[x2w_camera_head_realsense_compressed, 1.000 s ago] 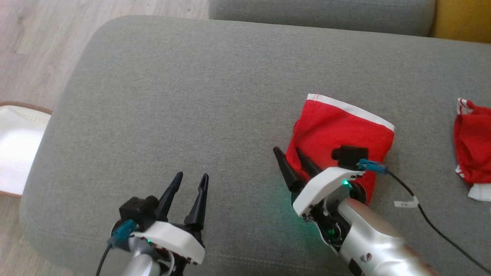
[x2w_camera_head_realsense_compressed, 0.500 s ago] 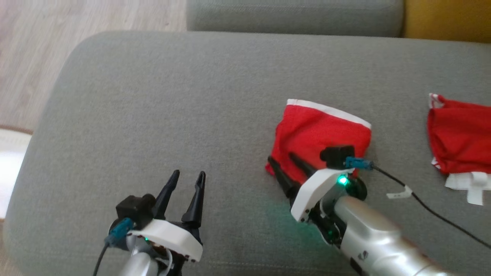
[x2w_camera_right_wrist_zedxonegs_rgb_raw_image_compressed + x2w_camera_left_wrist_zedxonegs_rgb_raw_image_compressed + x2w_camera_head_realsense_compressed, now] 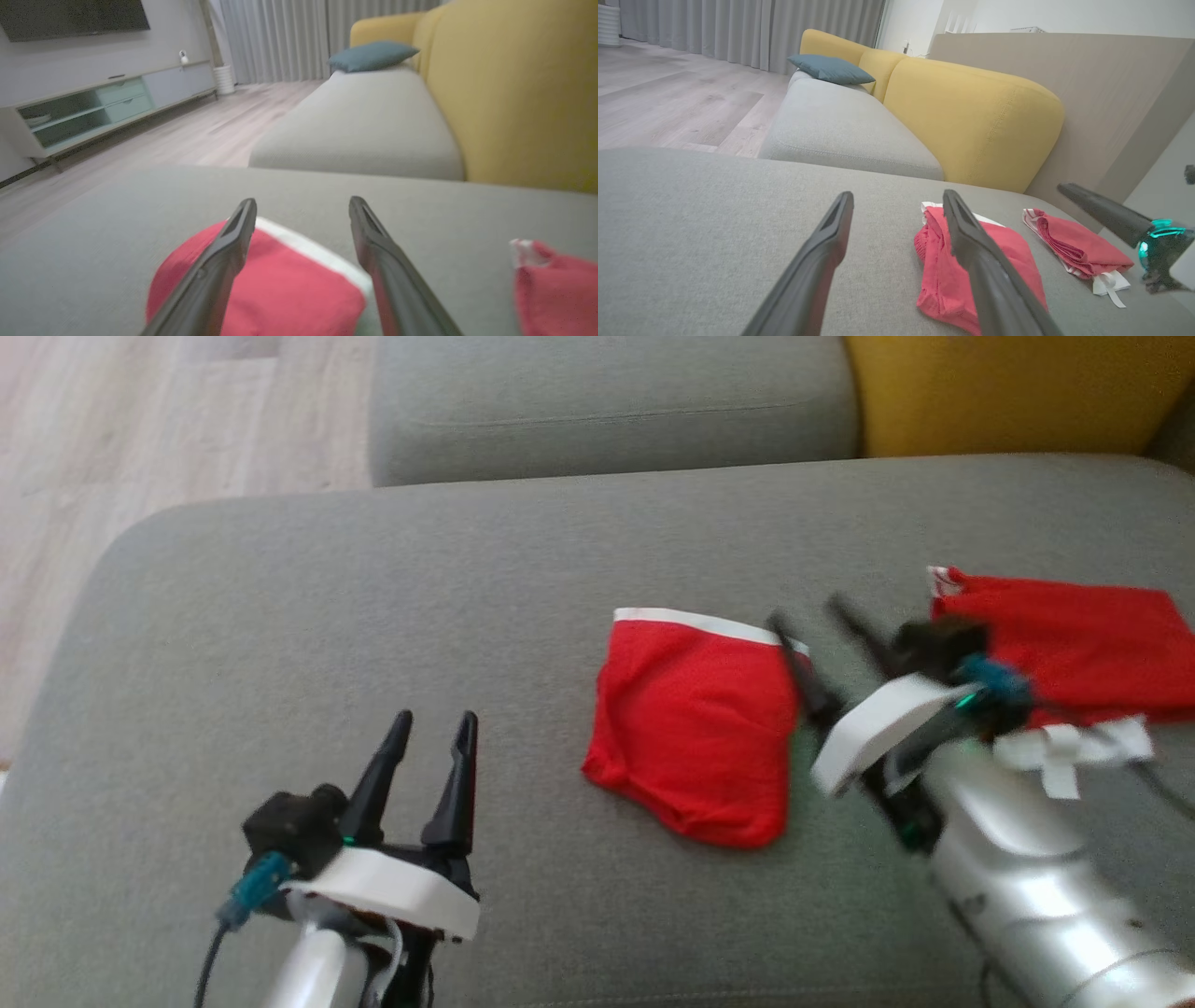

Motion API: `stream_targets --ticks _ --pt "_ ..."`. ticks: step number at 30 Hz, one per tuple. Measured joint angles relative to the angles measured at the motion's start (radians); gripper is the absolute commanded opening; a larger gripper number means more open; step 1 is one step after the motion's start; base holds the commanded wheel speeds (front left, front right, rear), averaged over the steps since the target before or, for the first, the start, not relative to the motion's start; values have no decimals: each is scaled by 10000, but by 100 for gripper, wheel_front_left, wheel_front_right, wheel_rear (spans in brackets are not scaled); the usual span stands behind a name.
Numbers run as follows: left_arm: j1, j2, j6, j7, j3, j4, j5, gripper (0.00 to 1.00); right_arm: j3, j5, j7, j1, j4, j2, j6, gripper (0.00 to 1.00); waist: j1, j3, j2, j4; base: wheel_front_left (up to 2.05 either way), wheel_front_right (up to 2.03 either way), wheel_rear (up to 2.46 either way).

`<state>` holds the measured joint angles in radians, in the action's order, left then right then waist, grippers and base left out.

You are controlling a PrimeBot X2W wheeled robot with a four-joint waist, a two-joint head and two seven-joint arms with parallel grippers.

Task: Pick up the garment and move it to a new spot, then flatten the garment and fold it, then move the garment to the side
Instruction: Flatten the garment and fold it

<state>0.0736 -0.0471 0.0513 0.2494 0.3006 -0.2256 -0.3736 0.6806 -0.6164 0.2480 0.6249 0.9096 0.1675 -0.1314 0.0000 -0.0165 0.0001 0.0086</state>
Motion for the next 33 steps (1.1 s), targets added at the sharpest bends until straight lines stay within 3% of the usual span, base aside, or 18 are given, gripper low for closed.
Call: stream_targets --ticks 5,10,14,21,22,23,33 --pt "14 0 -92 2 -245 464 -17 100 -2911 2731 29 -1241 -2378 320 0 100 0 -48 0 -398 0 0 0" --pt "0 4 -163 2 -284 667 242 100 -5283 4788 29 -4024 -4504 -489 0 100 0 -50 0 -626 0 0 0" --pt "-155 4 -163 2 -408 709 320 100 -6128 5626 29 -5249 -5636 -1030 0 100 0 -41 0 -721 0 0 0" --pt "-483 2 -144 2 -493 704 322 100 -6314 5931 29 -5750 -6241 -1168 0 100 0 13 0 -648 0 0 0" --pt "-480 0 -136 2 -479 704 322 100 -6284 5925 29 -5766 -6264 -1175 0 42 0 29 0 -597 0 0 0" --pt "-476 0 -104 2 -445 700 322 100 -6232 5933 29 -5760 -6295 -1177 0 0 0 48 0 -536 0 0 0" --pt "-261 -2 23 2 -8 579 322 100 -3852 6192 -418 -5375 -5714 -1175 0 0 0 443 0 584 0 0 0"
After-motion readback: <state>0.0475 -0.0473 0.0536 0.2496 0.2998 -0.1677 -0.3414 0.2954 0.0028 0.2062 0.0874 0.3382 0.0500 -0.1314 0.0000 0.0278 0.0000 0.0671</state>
